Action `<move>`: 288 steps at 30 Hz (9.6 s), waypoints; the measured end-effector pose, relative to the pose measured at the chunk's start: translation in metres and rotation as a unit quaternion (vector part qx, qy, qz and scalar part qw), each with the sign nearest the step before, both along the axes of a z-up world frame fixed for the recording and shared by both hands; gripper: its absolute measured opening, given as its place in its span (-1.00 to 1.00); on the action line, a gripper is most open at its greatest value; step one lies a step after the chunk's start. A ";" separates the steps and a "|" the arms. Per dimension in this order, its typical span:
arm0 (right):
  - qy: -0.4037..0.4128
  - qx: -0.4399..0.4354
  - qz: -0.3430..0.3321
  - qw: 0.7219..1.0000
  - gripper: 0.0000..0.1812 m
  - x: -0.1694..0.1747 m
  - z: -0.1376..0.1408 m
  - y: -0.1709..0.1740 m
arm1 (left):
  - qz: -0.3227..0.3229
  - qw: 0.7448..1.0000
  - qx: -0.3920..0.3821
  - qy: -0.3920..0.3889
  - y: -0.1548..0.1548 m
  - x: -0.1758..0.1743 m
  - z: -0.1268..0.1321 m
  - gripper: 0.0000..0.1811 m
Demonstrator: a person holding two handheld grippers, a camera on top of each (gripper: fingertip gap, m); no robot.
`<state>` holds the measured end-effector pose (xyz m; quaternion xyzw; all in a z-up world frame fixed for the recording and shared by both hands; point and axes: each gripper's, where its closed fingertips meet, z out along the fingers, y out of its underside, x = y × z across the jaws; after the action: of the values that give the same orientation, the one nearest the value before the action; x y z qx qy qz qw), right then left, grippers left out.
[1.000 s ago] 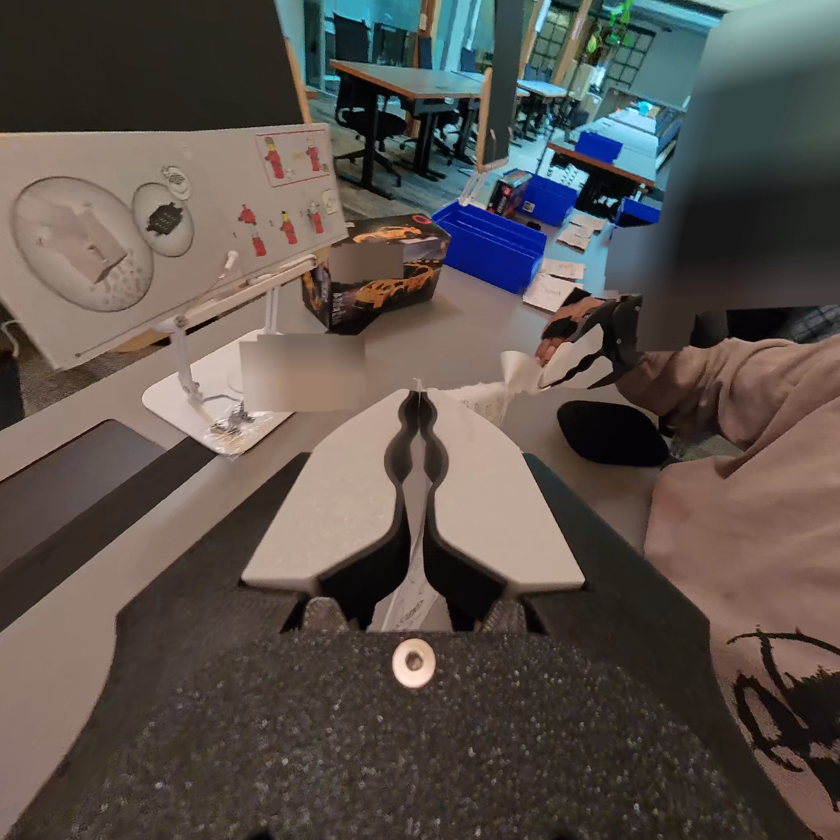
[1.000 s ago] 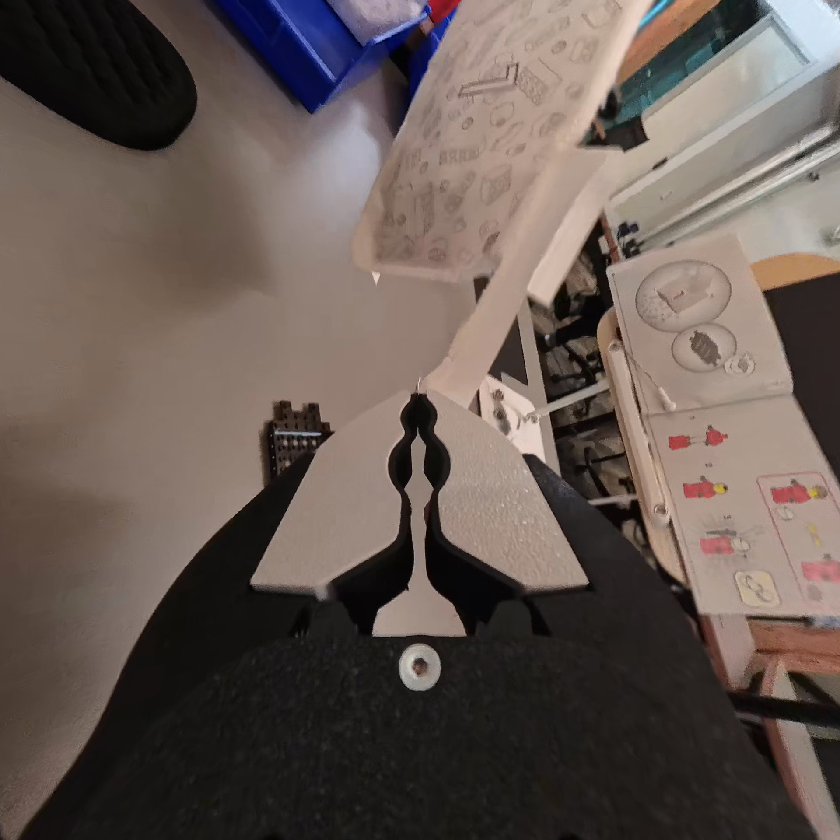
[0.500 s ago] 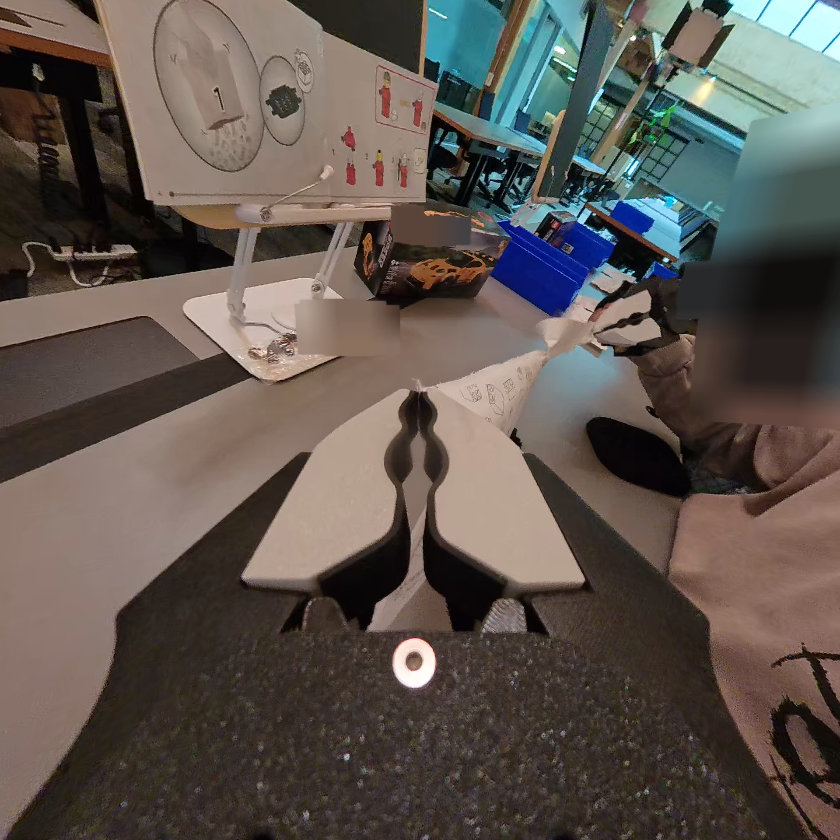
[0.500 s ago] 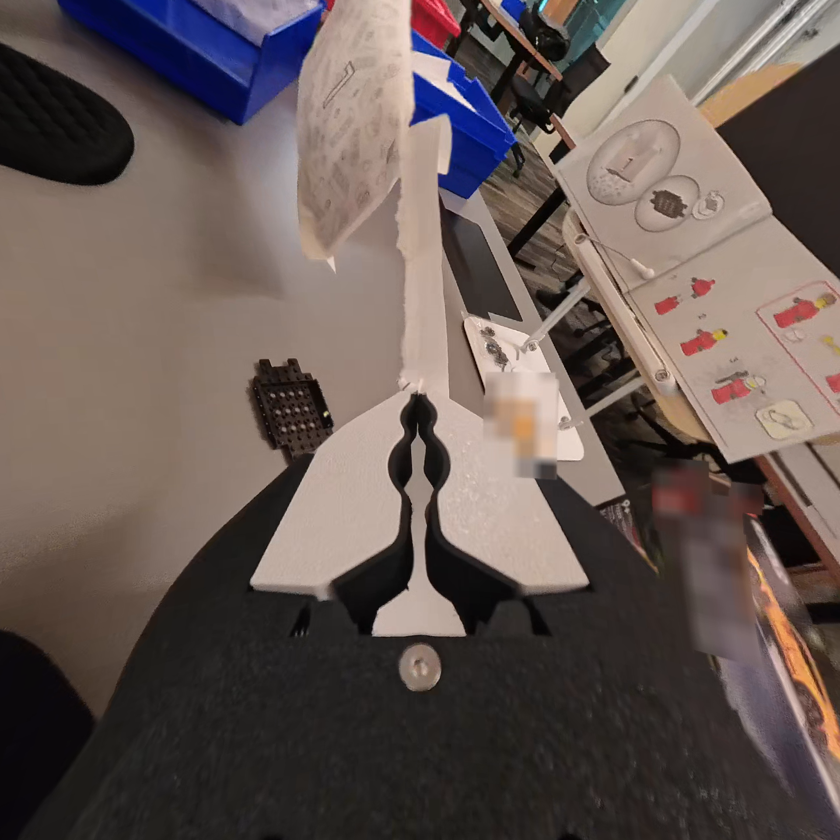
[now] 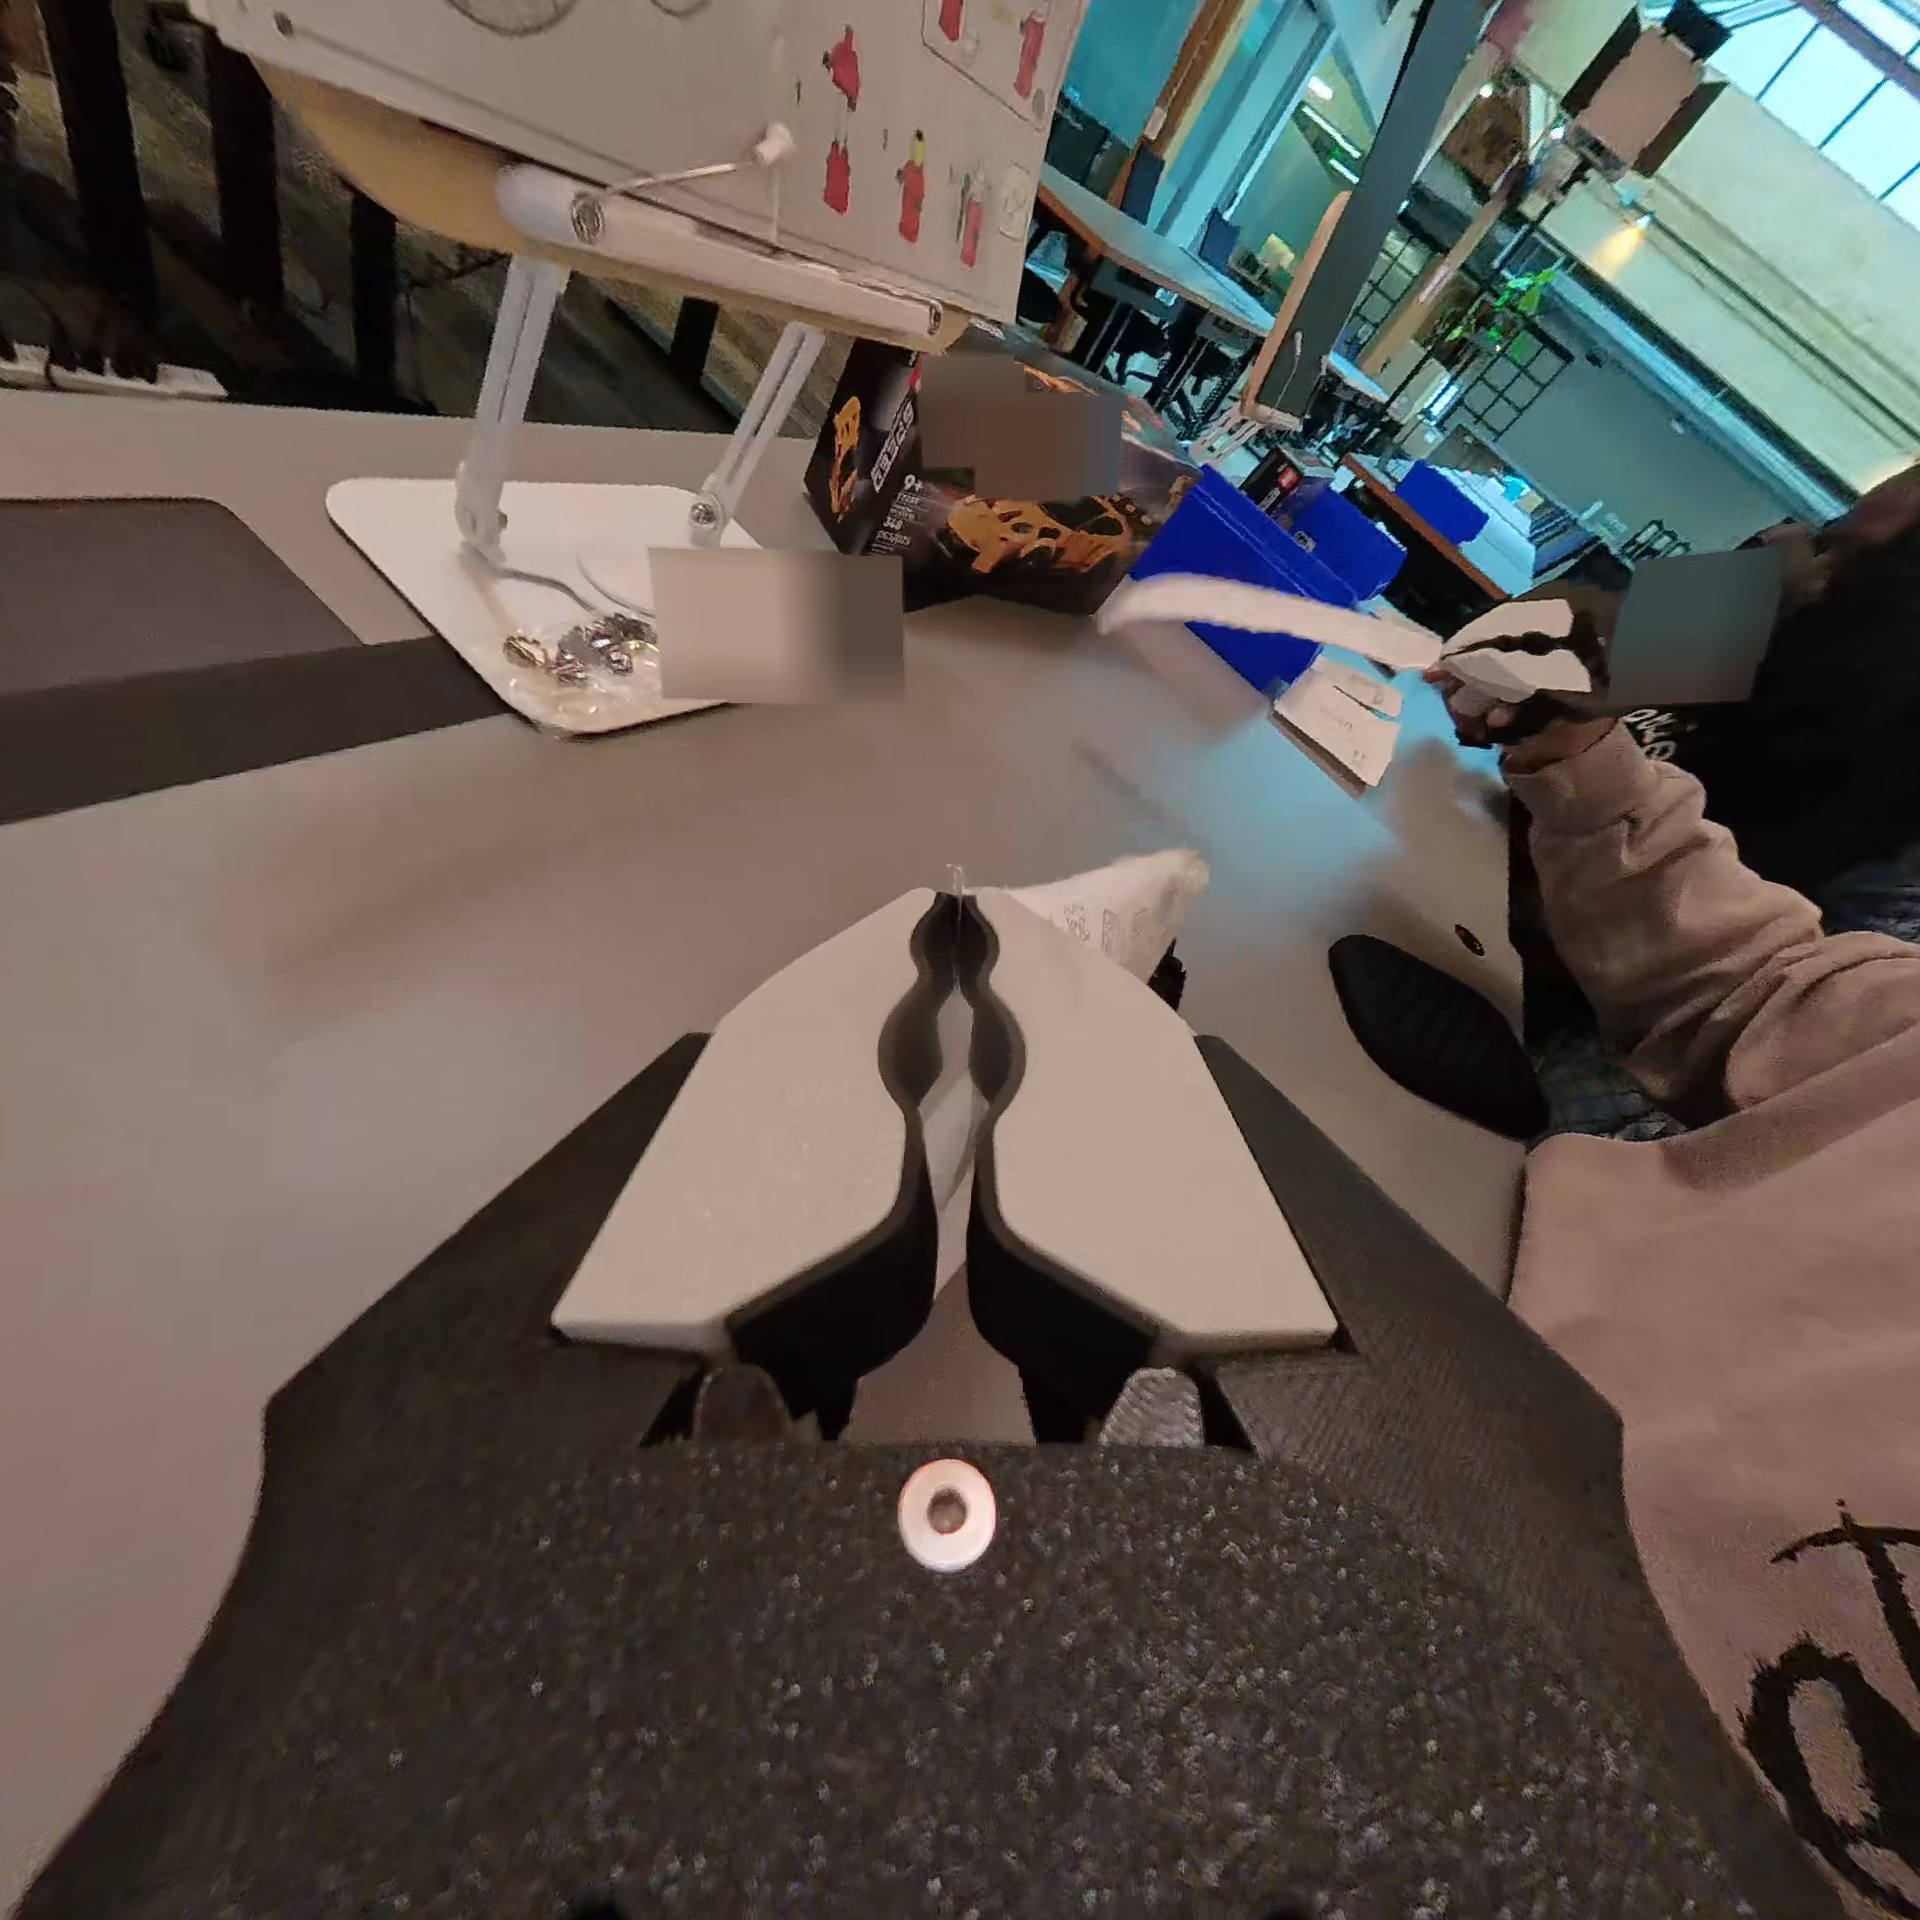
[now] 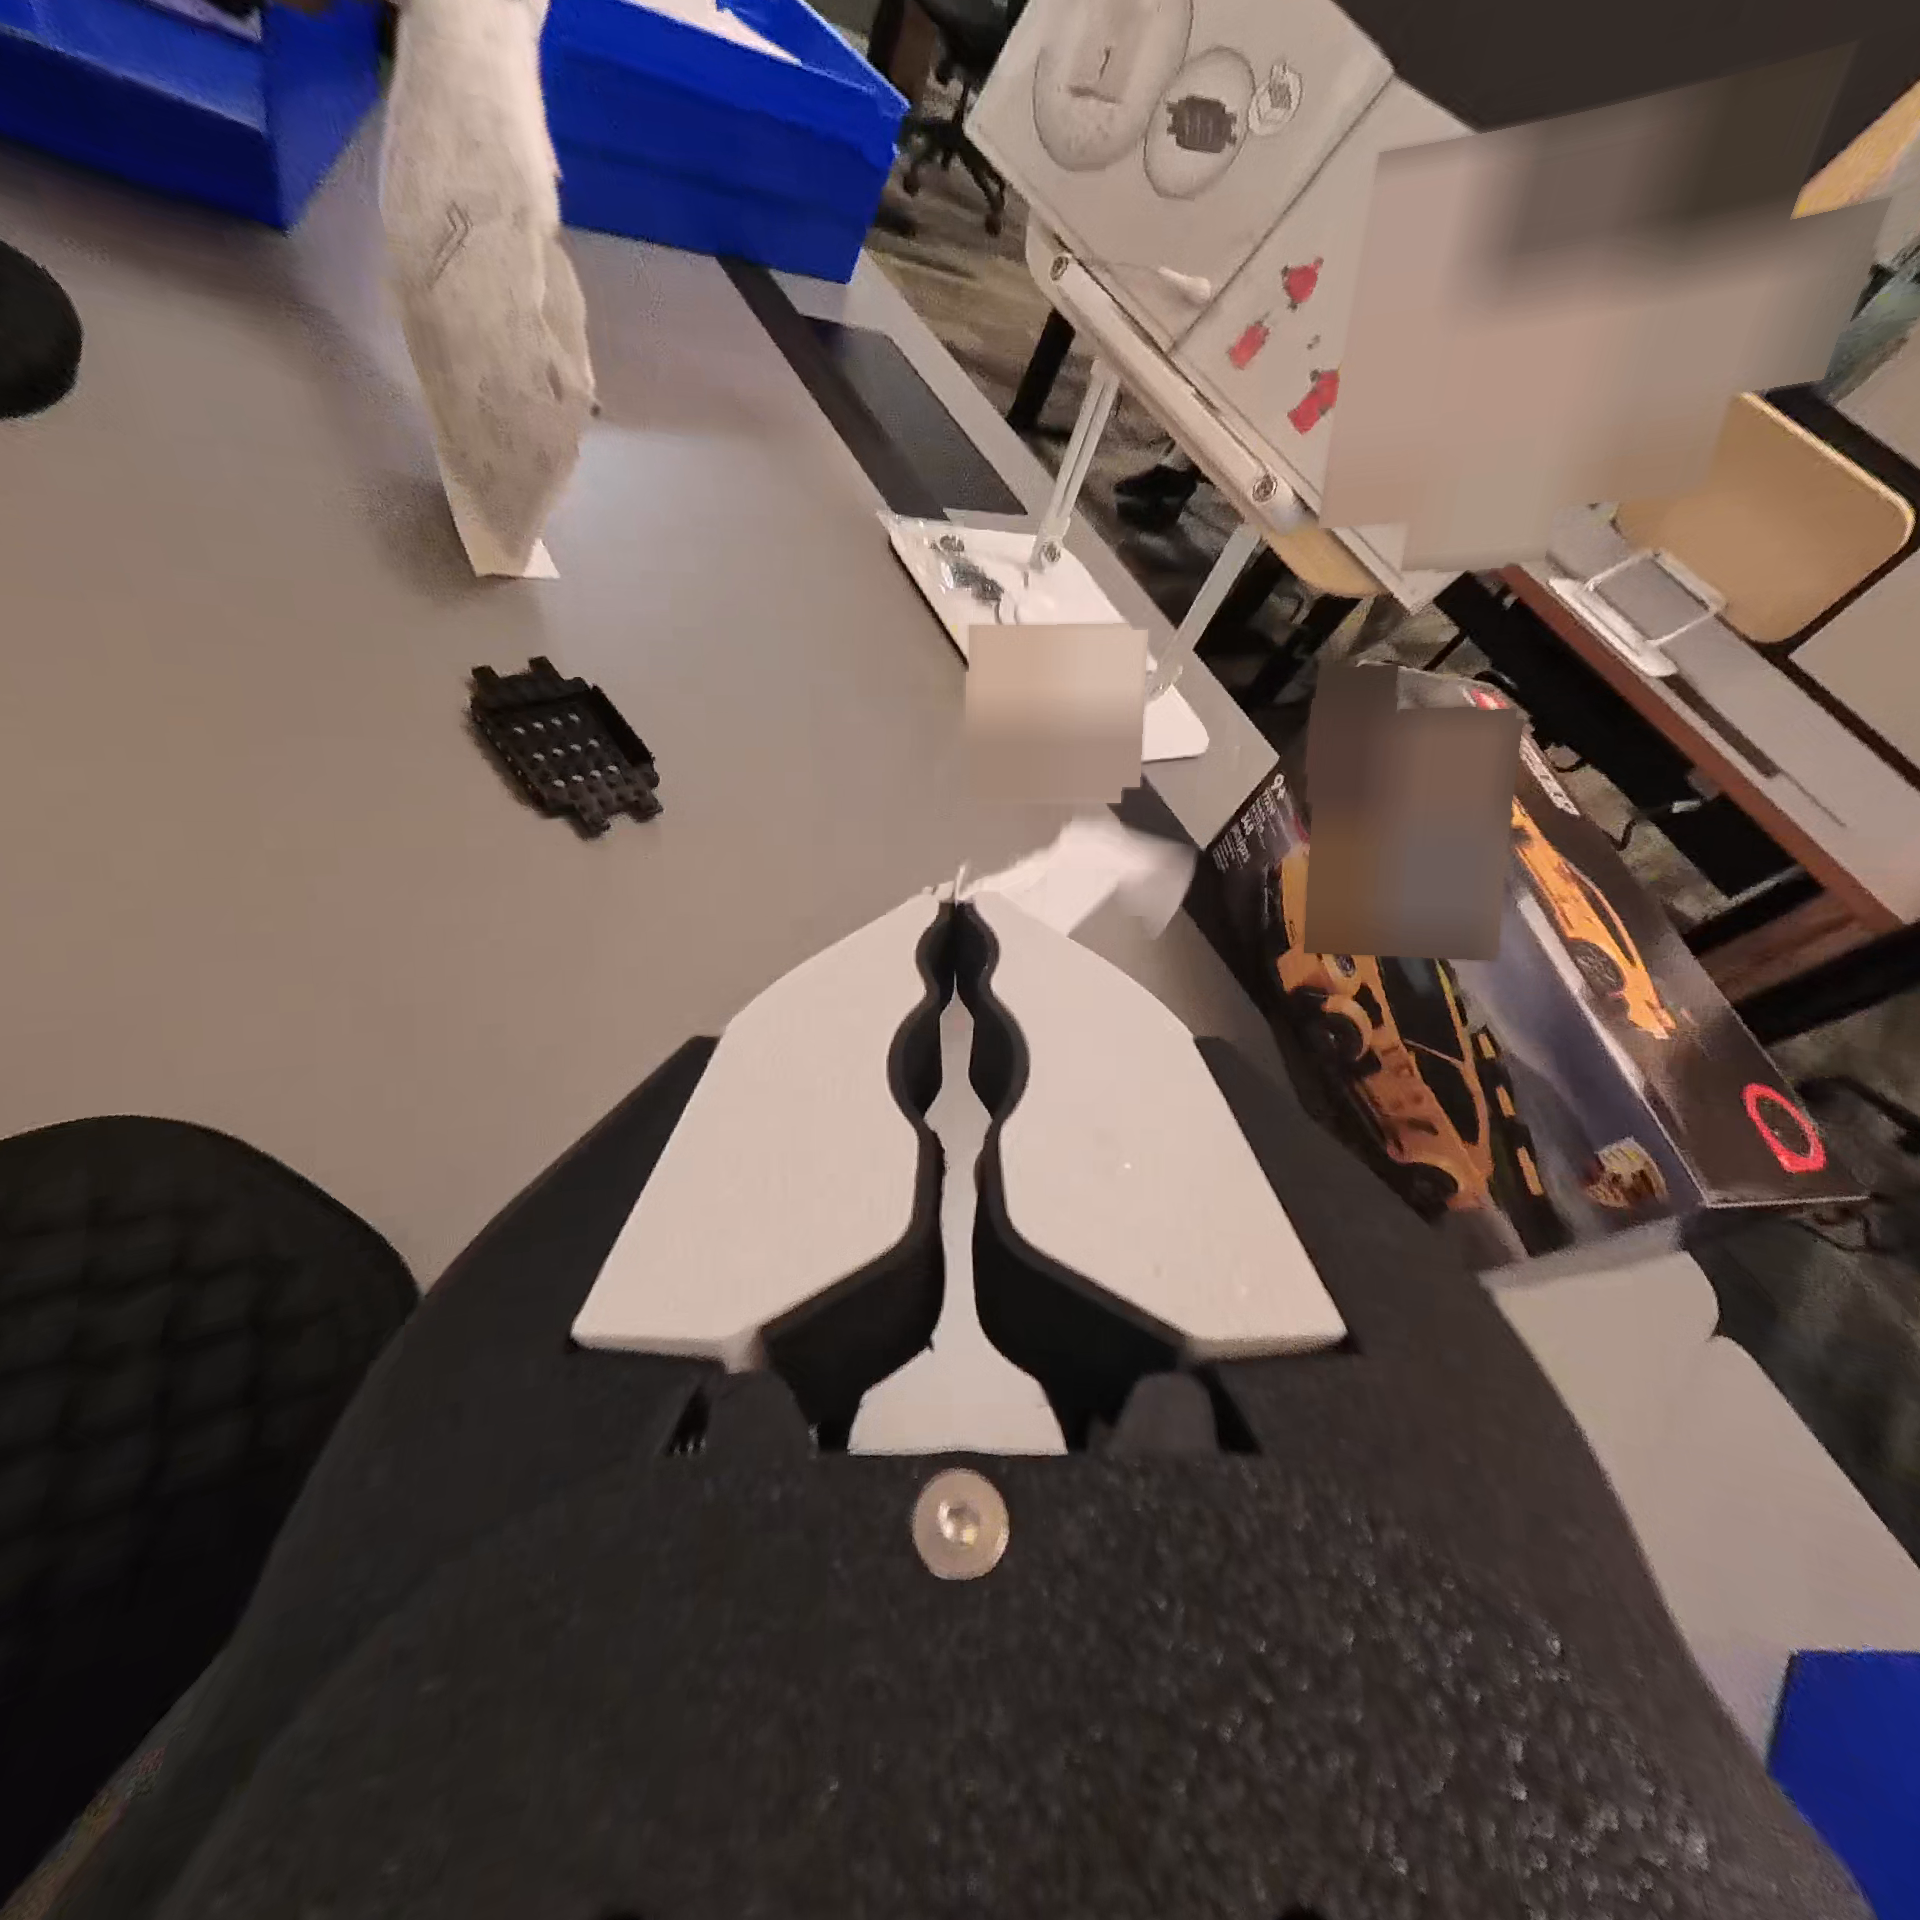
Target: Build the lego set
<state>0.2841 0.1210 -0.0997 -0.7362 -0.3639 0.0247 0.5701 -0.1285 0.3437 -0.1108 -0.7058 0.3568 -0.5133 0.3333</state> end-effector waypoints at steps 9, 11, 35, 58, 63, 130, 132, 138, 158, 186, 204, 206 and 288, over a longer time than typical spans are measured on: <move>-0.026 -0.052 -0.114 0.992 -1.00 0.066 0.002 0.009 | 0.061 0.998 0.004 0.016 0.013 0.004 -0.019 -1.00; -0.031 -0.065 -0.149 0.986 -1.00 0.096 0.007 0.017 | 0.069 0.997 0.015 0.025 0.015 0.005 -0.021 -1.00; -0.062 -0.081 -0.239 0.966 -0.99 0.198 -0.137 0.070 | 0.066 0.997 0.044 0.022 0.008 0.023 -0.039 -1.00; 0.102 -0.189 0.152 0.965 -0.28 -0.156 -0.055 0.089 | 0.025 0.991 0.129 0.003 -0.028 0.029 -0.027 -1.00; 0.079 -0.227 0.203 0.949 -0.31 -0.236 -0.101 0.099 | 0.014 0.986 0.160 -0.033 -0.046 0.023 -0.022 -1.00; -0.222 -0.292 0.278 0.888 -0.14 -0.176 -0.166 0.074 | -0.060 0.947 0.313 0.049 -0.116 0.001 -0.096 -1.00; -0.244 -0.312 0.293 0.870 -0.16 -0.178 -0.178 0.079 | -0.052 0.948 0.311 0.053 -0.114 -0.001 -0.096 -1.00; -0.229 -0.345 0.283 0.865 -0.34 -0.174 -0.174 0.080 | -0.031 0.949 0.308 0.056 -0.110 -0.007 -0.095 -1.00; -0.124 -0.354 0.010 0.927 -0.17 0.011 -0.163 0.055 | 0.001 0.961 0.267 0.079 -0.099 0.005 -0.095 -1.00; 0.042 -0.186 0.260 0.946 -1.00 -0.216 -0.090 0.065 | -0.093 0.969 0.228 0.030 -0.122 0.047 -0.083 -1.00; 0.073 -0.210 0.291 0.930 -0.74 -0.208 -0.094 0.040 | -0.072 0.966 0.238 0.074 -0.151 0.029 -0.079 -0.85; 0.071 -0.204 0.292 0.932 -0.69 -0.208 -0.092 0.040 | -0.039 0.967 0.244 0.066 -0.153 0.014 -0.064 -0.80; 0.194 -0.100 0.183 0.959 -0.66 -0.167 -0.018 0.068 | 0.340 0.878 -0.202 0.269 -0.086 -0.215 -0.093 -0.82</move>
<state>0.1171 0.1890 -0.1177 -0.6912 -0.3703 0.3074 0.5391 -0.3438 0.2575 -0.2042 -0.9466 0.0594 -0.2194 0.2284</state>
